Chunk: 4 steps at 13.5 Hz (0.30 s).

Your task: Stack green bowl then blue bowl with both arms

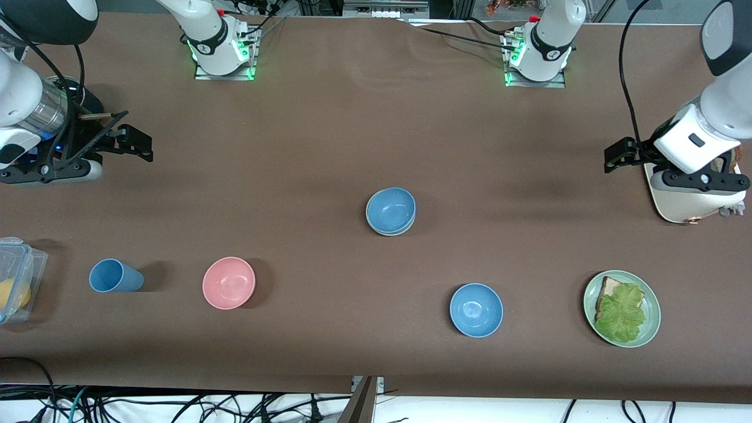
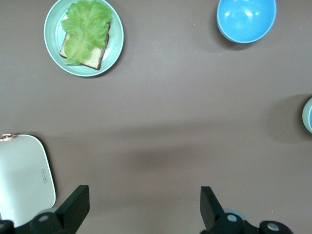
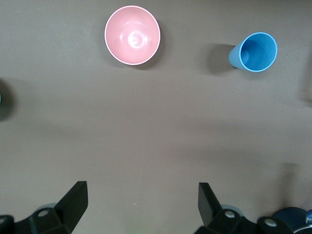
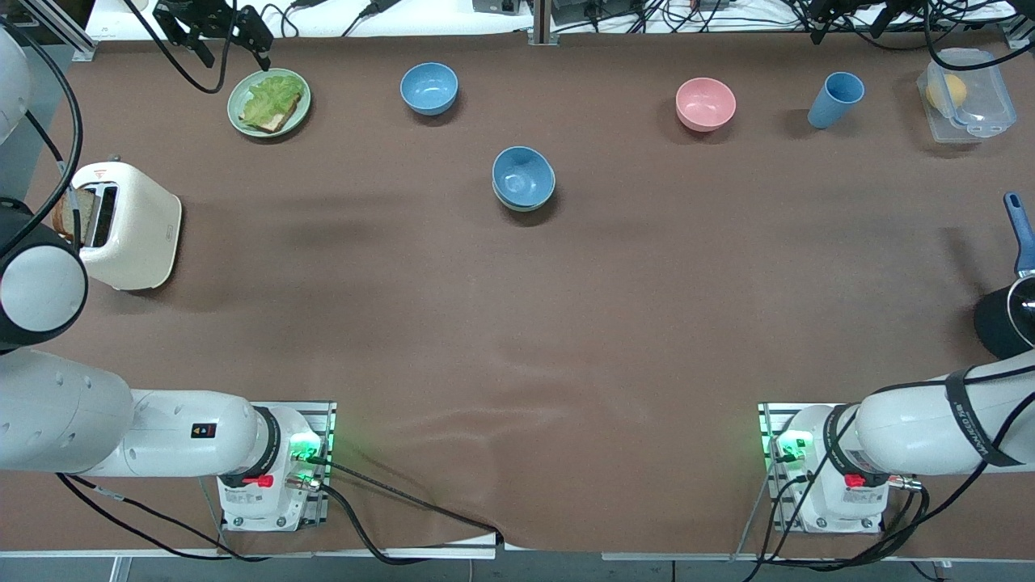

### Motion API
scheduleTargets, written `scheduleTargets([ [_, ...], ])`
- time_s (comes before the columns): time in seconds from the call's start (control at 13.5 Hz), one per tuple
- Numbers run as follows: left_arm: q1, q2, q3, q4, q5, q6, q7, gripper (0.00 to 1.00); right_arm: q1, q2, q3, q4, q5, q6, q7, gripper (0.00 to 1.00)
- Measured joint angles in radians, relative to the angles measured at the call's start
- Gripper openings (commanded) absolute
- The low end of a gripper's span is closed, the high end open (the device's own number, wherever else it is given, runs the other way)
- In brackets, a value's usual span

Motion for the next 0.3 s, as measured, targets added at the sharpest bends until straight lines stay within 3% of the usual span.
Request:
scheduleTargets([
  [0.3,-0.006,-0.015,0.001,-0.009,0.000,0.001,-0.002,1.00,0.000,0.000,0.000,0.000,0.000,0.000,0.000,1.00],
])
